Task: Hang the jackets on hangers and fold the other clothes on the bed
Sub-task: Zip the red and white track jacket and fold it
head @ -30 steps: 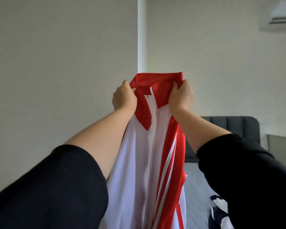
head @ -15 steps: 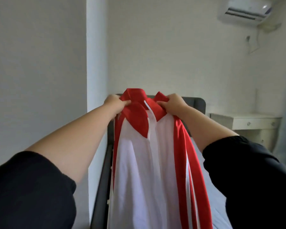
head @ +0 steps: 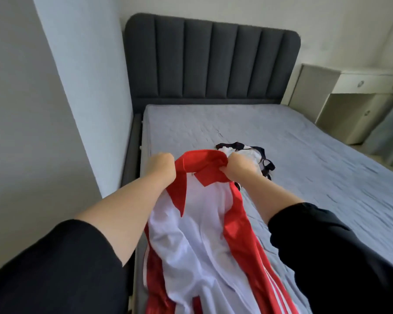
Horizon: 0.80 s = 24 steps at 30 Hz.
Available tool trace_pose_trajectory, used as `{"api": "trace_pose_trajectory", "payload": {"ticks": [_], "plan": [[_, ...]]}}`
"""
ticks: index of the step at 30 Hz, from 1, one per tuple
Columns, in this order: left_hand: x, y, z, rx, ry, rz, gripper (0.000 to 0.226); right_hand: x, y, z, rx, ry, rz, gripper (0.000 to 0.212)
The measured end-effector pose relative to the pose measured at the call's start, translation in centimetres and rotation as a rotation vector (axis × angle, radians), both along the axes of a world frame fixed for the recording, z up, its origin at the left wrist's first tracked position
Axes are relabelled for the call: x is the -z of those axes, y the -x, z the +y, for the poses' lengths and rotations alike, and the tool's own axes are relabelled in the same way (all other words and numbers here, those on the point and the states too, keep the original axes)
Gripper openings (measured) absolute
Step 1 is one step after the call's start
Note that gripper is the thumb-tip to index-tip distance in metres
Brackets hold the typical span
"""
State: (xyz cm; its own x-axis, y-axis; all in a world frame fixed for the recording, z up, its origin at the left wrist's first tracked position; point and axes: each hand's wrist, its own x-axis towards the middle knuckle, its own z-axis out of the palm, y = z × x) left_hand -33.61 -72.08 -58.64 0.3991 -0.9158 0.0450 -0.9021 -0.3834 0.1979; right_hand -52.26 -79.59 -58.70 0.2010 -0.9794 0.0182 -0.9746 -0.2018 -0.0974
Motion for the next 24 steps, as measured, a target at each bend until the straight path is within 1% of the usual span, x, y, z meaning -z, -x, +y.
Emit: {"api": "trace_pose_trajectory", "payload": {"ticks": [1,2,3,4,5,6,7,8,10,11,12,15,16,17,18,19,20,21,22,23,24], "plan": [[1.2,-0.3,-0.4,-0.007,-0.057,0.027,0.02,1.4,-0.5,-0.4,0.01,-0.037,-0.004,0.037],[2.3,-0.8,-0.8,-0.038,-0.114,0.1,0.016,2.9,-0.9,-1.0,0.029,-0.106,-0.083,0.035],[3.3,-1.3,-1.3,-0.089,-0.156,0.232,0.012,4.2,-1.2,-1.6,0.064,-0.209,-0.217,0.036],[4.1,-1.6,-2.0,-0.153,-0.184,0.396,0.015,5.2,-1.6,-2.1,0.118,-0.33,-0.382,0.042],[4.8,-1.8,-2.9,-0.206,-0.185,0.579,0.023,5.9,-2.0,-2.5,0.174,-0.449,-0.536,0.047],[5.3,-2.0,-4.0,-0.225,-0.164,0.758,0.028,6.4,-2.2,-3.0,0.204,-0.519,-0.657,0.047],[5.7,-2.1,-5.2,-0.232,-0.104,0.906,0.031,6.6,-2.5,-3.5,0.208,-0.524,-0.738,0.044],[5.9,-2.3,-6.5,-0.248,-0.021,1.014,0.031,6.6,-2.9,-4.4,0.191,-0.463,-0.761,0.038],[5.8,-2.6,-9.0,-0.259,0.132,1.141,0.028,5.9,-3.4,-6.4,0.148,-0.257,-0.69,0.032],[5.4,-2.8,-10.1,-0.24,0.187,1.169,0.026,5.2,-3.7,-7.5,0.13,-0.166,-0.664,0.03],[4.9,-3.0,-11.3,-0.214,0.24,1.181,0.023,4.3,-4.0,-8.6,0.115,-0.101,-0.678,0.027],[2.4,-3.0,-14.4,-0.103,0.374,1.196,0.019,0.9,-5.3,-11.7,0.072,0.026,-0.803,0.025],[1.5,-2.9,-15.2,-0.041,0.391,1.224,0.018,-0.2,-5.9,-12.5,0.054,0.025,-0.835,0.026],[0.9,-2.9,-15.7,0.037,0.364,1.276,0.031,-0.8,-6.4,-13.3,0.022,0.005,-0.843,0.035],[0.9,-2.8,-16.1,0.122,0.318,1.345,0.054,-0.9,-6.8,-13.8,0.016,-0.032,-0.857,0.05],[1.4,-2.8,-15.8,0.169,0.256,1.363,0.076,-0.5,-7.3,-13.8,0.026,-0.08,-0.903,0.063],[2.5,-2.9,-15.1,0.182,0.205,1.32,0.09,0.8,-7.2,-13.7,0.046,-0.095,-0.889,0.07],[4.2,-3.0,-14.0,0.173,0.159,1.232,0.096,2.6,-7.2,-13.0,0.041,-0.104,-0.838,0.068],[6.5,-3.2,-12.7,0.16,0.102,1.122,0.095,4.9,-7.0,-11.8,0.04,-0.098,-0.716,0.063],[9.2,-3.5,-11.2,0.143,0.009,1.008,0.091,7.9,-6.6,-10.7,0.031,-0.137,-0.587,0.062],[12.0,-3.7,-9.5,0.111,-0.113,0.901,0.086,10.9,-6.1,-9.1,0.045,-0.267,-0.57,0.067]]}}
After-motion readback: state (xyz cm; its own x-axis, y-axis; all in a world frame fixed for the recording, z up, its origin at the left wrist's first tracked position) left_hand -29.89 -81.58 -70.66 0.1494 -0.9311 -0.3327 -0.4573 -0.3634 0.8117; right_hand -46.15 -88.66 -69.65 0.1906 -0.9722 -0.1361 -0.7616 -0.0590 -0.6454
